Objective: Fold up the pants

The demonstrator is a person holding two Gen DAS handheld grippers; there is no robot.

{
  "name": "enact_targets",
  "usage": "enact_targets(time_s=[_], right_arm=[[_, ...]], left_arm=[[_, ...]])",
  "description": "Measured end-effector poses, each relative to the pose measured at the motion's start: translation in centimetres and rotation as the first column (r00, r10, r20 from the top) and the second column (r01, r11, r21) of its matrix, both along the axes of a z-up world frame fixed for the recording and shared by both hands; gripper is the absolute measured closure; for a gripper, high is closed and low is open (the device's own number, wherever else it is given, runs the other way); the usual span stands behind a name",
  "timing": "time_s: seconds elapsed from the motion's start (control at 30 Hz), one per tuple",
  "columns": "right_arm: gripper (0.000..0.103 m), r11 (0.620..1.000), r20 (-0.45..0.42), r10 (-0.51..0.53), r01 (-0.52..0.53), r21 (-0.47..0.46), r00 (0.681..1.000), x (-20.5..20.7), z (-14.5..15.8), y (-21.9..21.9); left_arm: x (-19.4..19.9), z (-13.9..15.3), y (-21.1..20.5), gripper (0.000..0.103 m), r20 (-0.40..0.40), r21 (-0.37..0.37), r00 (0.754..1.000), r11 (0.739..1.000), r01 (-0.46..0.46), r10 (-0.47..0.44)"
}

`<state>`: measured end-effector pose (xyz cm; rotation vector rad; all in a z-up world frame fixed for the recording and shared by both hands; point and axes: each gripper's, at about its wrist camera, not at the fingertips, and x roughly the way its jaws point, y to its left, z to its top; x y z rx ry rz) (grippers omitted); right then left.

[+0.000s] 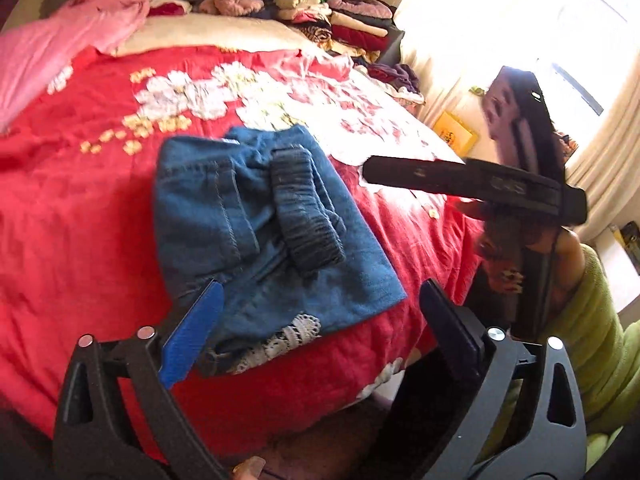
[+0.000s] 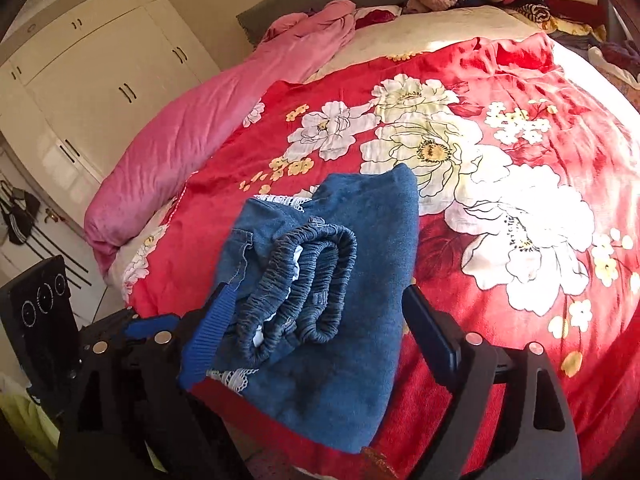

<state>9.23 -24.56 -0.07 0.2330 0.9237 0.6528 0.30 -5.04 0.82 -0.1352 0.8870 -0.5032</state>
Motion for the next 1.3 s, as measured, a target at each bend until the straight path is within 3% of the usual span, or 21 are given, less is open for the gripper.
enact_targets(time_s=[0.1,0.37,0.53,0.8,1.0,1.03,1.1,1.13,1.3], right_arm=[[0.018,1.0,0.024,-0.011,0.011,0.002,1.0,-1.5,0.9,-0.8],[0.018,0.999,0.058,-0.022,0.024,-0.027,0.998,-4.5,1.7,-1.6],[0.018,0.999,0.019,0.007,-0.006,-0.039,1.0,-5.7,0.5,-0.4],[0.018,0.993,-0.054,0.105,-0.108,-0.056,0.993,-6.6,-2.0,4.8],[0.018,0.996,-0.079,0.079,-0.082,-0.038,0.994,-6.3,-3.0,6.7],[0.018,0.997,-0.082,0.071,-0.074,-0.033,0.994,-6.2,-3.0,6.8],[0.018,0.998,-0.094,0.058,-0.061,-0.026,0.994,-6.0,-3.1,6.9],[0.018,0.998,-0.104,0.055,-0.056,-0.014,0.993,-5.8,-3.2,6.9],[0.021,0.999,-0.185,0.015,-0.01,0.031,0.983,-4.1,-4.1,6.9]], left_arm=[[0.0,0.6,0.2,0.01,0.029,0.038,0.999,0.999,-0.019,0.018],[0.2,0.9,2.2,0.01,0.025,0.036,0.996,0.996,-0.081,0.08],[1.6,0.3,3.9,0.01,0.0,0.043,0.99,0.99,-0.137,0.138],[4.5,-0.7,5.0,0.01,0.014,0.115,0.982,0.975,-0.19,0.189],[7.7,-1.8,5.5,0.01,-0.002,0.131,0.974,0.965,-0.226,0.228],[8.4,-2.1,5.6,0.012,-0.008,0.136,0.972,0.963,-0.232,0.236],[9.5,-2.6,5.9,0.034,-0.029,0.128,0.969,0.962,-0.241,0.246],[10.1,-2.9,6.0,0.038,-0.045,0.119,0.968,0.963,-0.241,0.247],[11.0,-3.6,5.3,0.041,-0.058,0.132,0.971,0.966,-0.222,0.231]])
